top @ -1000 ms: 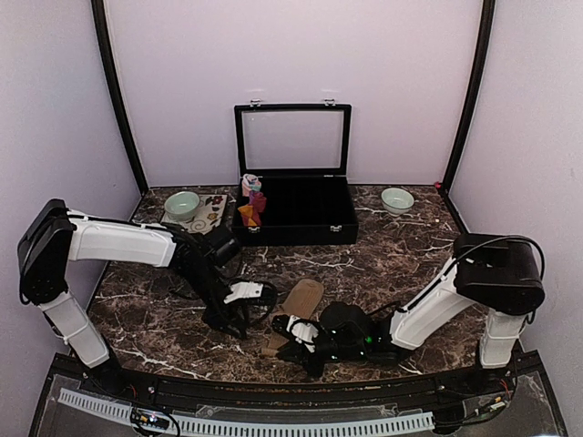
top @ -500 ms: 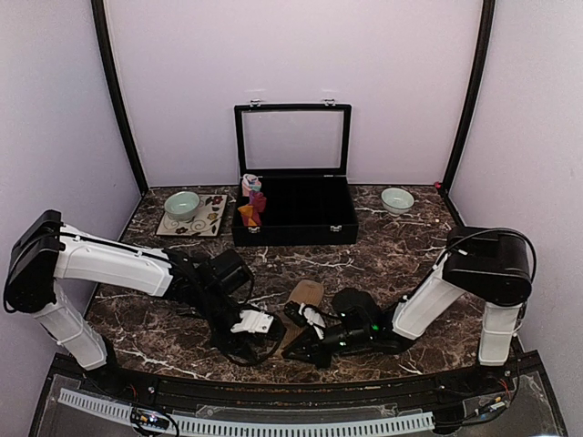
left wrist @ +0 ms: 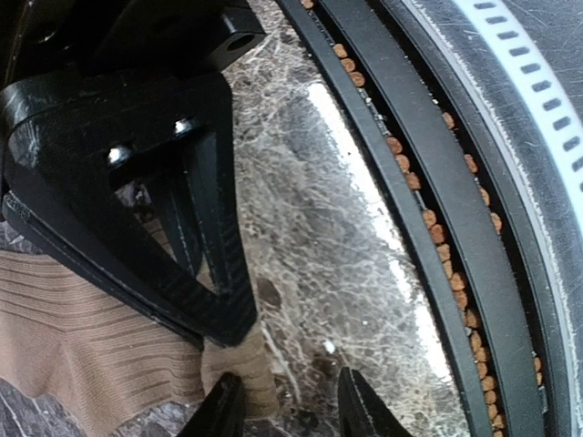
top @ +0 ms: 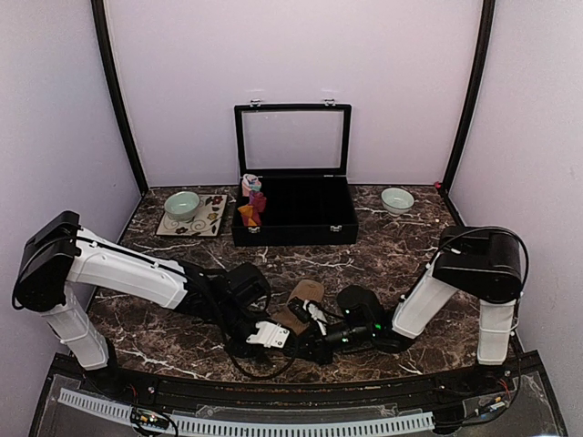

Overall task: Roll the socks
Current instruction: Roll the sock at the center of the board.

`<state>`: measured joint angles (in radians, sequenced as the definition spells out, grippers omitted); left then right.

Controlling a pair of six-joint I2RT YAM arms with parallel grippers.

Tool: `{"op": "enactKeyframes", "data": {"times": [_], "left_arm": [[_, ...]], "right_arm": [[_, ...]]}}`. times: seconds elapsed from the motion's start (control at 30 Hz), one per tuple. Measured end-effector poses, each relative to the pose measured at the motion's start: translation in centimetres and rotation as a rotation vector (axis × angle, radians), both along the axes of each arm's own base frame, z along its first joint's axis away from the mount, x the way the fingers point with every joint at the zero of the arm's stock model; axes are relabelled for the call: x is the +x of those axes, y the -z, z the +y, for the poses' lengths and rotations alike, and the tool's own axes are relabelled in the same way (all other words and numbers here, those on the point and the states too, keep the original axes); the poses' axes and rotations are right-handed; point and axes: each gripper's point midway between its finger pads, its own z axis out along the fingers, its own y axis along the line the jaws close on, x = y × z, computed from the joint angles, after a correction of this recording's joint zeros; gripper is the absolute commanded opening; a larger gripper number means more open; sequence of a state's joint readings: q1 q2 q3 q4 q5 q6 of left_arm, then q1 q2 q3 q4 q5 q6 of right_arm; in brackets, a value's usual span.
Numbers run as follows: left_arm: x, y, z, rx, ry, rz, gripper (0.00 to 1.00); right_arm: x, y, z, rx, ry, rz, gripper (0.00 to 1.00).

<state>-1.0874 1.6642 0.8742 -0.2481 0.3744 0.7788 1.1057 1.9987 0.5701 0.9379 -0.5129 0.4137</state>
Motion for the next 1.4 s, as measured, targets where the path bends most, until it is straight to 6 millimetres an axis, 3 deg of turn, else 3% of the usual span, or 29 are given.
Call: {"op": "enactKeyframes", "data": {"times": [0.33, 0.53, 0.67, 0.7, 0.73, 0.77, 0.8, 1.07, 1.4], "left_arm": [[0.9, 0.9, -0.9, 0.003, 0.009, -0.072, 0.32], [1.6, 1.0, -1.4, 0.005, 0.009, -0.113, 0.02], [1.9, 1.0, -1.7, 0.012, 0.017, -0.123, 0.0], [2.0, 1.0, -2.0, 0.009, 0.016, -0.12, 0.0], [2.1, 1.0, -2.3, 0.006, 0.016, -0.115, 0.0], [2.2, 1.0, -2.6, 0.003, 0.016, -0.108, 0.0], [2.2, 1.0, -2.7, 0.001, 0.016, -0.098, 0.0], [1.9, 0.6, -4.9, -0.059, 0.076, -0.016, 0.0], [2.1, 1.4, -6.0, -0.068, 0.076, 0.03, 0.0]], "right_arm": [[0.1, 0.1, -0.1, -0.007, -0.006, 0.013, 0.0], [0.2, 0.0, 0.0, -0.025, -0.012, 0.031, 0.02], [0.6, -0.4, -0.3, -0.038, 0.006, 0.031, 0.07], [0.8, -0.5, -0.6, -0.045, 0.018, 0.025, 0.14], [1.0, -0.5, -0.8, -0.055, 0.03, 0.018, 0.36], [1.1, -0.6, -1.1, -0.065, 0.04, 0.009, 0.87], [1.4, -0.5, -1.2, -0.076, 0.054, 0.001, 0.98], [1.9, -2.1, -1.8, -0.068, 0.049, -0.116, 0.99], [3.4, -2.0, -5.7, -0.179, 0.199, -0.205, 0.99]]}}
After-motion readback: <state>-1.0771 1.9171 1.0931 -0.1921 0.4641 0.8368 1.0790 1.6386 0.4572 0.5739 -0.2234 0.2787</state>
